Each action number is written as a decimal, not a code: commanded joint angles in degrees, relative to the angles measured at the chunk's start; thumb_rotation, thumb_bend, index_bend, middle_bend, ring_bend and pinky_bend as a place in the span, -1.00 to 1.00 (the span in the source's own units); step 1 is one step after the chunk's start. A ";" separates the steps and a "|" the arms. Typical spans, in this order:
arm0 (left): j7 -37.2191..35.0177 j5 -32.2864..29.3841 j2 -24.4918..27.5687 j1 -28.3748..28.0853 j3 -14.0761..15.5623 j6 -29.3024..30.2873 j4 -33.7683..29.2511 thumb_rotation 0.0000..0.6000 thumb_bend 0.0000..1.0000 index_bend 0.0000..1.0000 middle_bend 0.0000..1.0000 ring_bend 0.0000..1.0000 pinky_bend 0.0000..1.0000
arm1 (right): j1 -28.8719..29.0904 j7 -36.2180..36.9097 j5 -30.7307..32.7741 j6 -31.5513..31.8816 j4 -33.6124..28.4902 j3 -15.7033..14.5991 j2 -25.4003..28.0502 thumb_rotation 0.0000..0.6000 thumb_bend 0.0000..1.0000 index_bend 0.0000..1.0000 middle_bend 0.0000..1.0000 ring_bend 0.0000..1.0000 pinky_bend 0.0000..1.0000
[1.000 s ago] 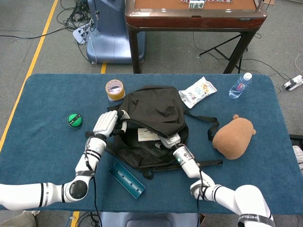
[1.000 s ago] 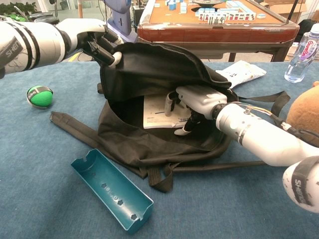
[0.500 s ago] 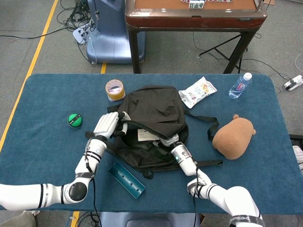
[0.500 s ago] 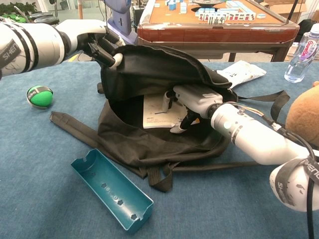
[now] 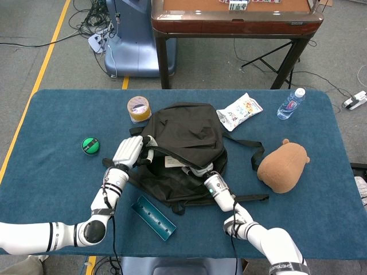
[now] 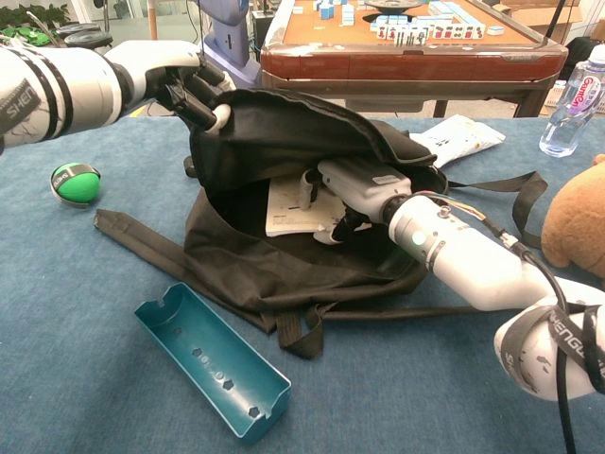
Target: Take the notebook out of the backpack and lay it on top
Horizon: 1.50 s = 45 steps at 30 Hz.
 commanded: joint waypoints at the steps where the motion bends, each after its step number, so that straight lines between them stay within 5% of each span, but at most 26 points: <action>1: -0.30 -0.01 -0.02 0.01 0.01 -0.22 0.32 1.00 0.23 0.16 0.14 0.00 -0.26 | 0.42 1.19 -0.79 1.89 2.14 -0.40 -1.10 1.00 -0.45 -0.19 -0.29 -0.53 -0.34; 17: -1.79 0.37 0.18 0.18 0.12 -1.14 1.21 1.00 0.23 0.16 0.12 0.00 -0.26 | 1.69 2.85 -0.81 6.70 8.60 0.10 -4.16 1.00 -0.29 -0.09 -0.23 -0.48 -0.33; 32: -3.08 1.14 0.79 0.56 0.11 -1.59 1.67 1.00 0.23 0.16 0.10 0.00 -0.26 | 1.77 0.29 -1.16 10.96 11.34 -0.66 -4.55 1.00 0.05 0.47 0.10 -0.12 -0.07; 39: -4.29 1.11 1.58 1.08 -0.32 -1.87 1.69 1.00 0.23 0.15 0.10 0.00 -0.26 | -1.79 3.53 -5.20 18.62 8.33 -4.85 -0.88 1.00 0.06 0.58 0.19 -0.02 0.02; 45: -4.75 1.01 2.05 1.36 -0.26 -2.08 1.72 1.00 0.23 0.15 0.10 0.00 -0.26 | -5.11 4.29 -8.05 26.40 -0.73 -7.16 5.73 1.00 0.06 0.61 0.22 0.06 0.11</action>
